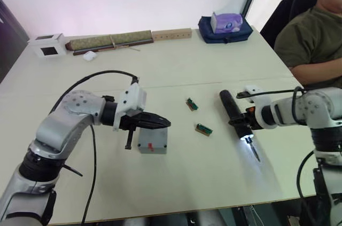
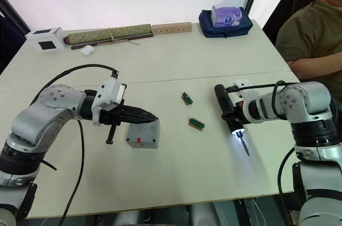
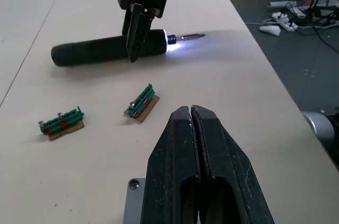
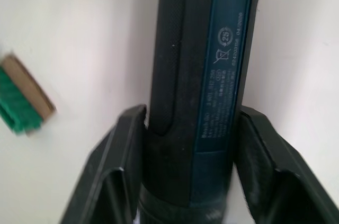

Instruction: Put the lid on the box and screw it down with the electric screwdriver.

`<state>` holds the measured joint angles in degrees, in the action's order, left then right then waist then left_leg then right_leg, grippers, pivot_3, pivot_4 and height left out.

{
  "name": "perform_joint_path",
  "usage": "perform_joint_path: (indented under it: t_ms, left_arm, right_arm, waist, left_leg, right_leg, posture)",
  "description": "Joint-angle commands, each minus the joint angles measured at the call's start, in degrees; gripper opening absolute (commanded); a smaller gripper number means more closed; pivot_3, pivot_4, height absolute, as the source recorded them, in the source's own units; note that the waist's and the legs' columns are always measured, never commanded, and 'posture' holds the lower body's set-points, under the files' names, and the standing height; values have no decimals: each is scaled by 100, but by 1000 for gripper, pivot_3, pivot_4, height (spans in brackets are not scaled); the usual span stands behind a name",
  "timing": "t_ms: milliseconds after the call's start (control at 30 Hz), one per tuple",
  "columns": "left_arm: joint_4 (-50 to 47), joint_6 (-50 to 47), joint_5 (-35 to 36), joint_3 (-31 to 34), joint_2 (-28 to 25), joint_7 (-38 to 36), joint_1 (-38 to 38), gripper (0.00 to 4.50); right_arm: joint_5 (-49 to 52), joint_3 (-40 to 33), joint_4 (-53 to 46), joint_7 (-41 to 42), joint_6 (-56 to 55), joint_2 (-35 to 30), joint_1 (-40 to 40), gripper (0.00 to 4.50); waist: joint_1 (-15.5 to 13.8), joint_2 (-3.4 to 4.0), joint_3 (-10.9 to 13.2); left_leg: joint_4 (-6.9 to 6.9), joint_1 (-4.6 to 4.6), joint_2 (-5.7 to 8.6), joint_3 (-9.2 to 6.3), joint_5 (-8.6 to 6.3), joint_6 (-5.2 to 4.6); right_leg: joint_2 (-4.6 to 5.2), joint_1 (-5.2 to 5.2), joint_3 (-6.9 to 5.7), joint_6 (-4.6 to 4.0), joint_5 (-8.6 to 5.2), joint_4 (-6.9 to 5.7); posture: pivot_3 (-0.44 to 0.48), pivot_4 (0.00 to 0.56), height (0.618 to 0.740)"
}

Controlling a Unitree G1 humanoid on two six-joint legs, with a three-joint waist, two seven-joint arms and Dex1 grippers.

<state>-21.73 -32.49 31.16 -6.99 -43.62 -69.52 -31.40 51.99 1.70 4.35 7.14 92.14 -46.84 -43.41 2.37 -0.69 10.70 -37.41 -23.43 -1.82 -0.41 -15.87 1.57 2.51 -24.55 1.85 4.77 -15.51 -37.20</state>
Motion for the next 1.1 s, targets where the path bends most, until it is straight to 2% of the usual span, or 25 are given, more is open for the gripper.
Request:
perform_joint_path:
  t_ms: [33,100,167,267,433,533,633,667,700,833,1000,1100]
  left_arm:
    - [-242,-68,106,217,-92,122,59,0]
    - [-300,-140,142,254,-115,216,111,0]
    - [-376,-271,212,386,-175,368,203,0]
    - [-393,-310,158,536,-328,488,374,0]
    - [-164,-184,-157,852,-701,728,923,0]
    - [22,8,-443,972,-896,815,1449,0]
    - [123,96,-565,978,-931,875,1666,0]
    - [170,148,-631,949,-935,890,1710,0]
    - [225,189,-692,907,-931,904,1737,0]
    - [359,262,-829,778,-847,927,1795,0]
    - [570,425,-1136,218,-457,1012,1652,0]
    - [969,625,-1365,-59,-161,1026,1429,0]
  right_arm:
    - [-281,27,-177,-109,36,88,-202,3105]
    - [-436,101,-483,-28,25,35,-248,3920]
    - [-661,311,-966,234,-347,-203,-323,4440]
    - [-896,414,-1308,619,-656,-367,-446,4440]
    - [-1084,589,-2163,1798,-1907,-510,-565,4440]
    - [-1010,816,-2755,2601,-2592,-333,-165,3548]
    - [-1272,1185,-2871,3034,-3030,-211,206,2440]
    - [-1364,1305,-2857,3116,-3129,-153,297,1930]
    - [-1453,1431,-2821,3181,-3226,-84,359,1669]
    - [-1844,1765,-2680,3373,-3510,139,496,108]
    - [-2122,2494,-2630,3773,-3537,531,614,108]
    - [-2182,2554,-2578,3782,-3512,866,584,108]
  waist:
    - [14,0,0]
    - [3,1,0]
    - [0,3,2]
    - [0,4,3]
    - [9,4,3]
    - [12,2,2]
    - [-35,-2,2]
    - [-49,-2,2]
    - [-76,-1,3]
    - [-138,-1,3]
    - [-161,-2,0]
    - [-159,-3,1]
  left_leg:
    - [-2,0,0,2,0,0]
    - [-3,0,0,2,0,0]
    - [-3,0,0,2,0,0]
    - [-4,0,0,0,0,0]
    - [-1,2,-1,1,0,0]
    - [1,3,-3,0,0,0]
    - [1,3,-4,-2,0,0]
    - [-5,0,-2,-3,0,0]
    - [-7,-1,-1,-2,0,0]
    - [-49,-6,-1,5,0,1]
    - [-57,-3,-1,2,0,1]
    - [-62,-3,0,2,0,1]
  right_leg:
    - [0,0,1,2,1,0]
    - [1,0,2,5,4,0]
    - [1,0,2,5,4,-1]
    - [1,0,2,6,4,-2]
    - [0,-1,1,5,3,-2]
    - [-1,-1,0,5,3,-2]
    - [2,1,-4,4,3,-1]
    - [7,3,-8,5,3,-2]
    - [9,3,-8,5,4,-2]
    - [11,13,-6,7,5,-6]
    - [9,20,-6,7,6,-10]
    - [9,18,-6,9,7,-24]
  posture:
    - [0,150,740]
    - [0,150,740]
    - [0,150,740]
    - [0,150,740]
    - [0,150,740]
    - [0,150,740]
    - [0,150,740]
    - [0,150,740]
    - [0,150,740]
    - [0,150,740]
    - [0,150,740]
    - [0,150,740]
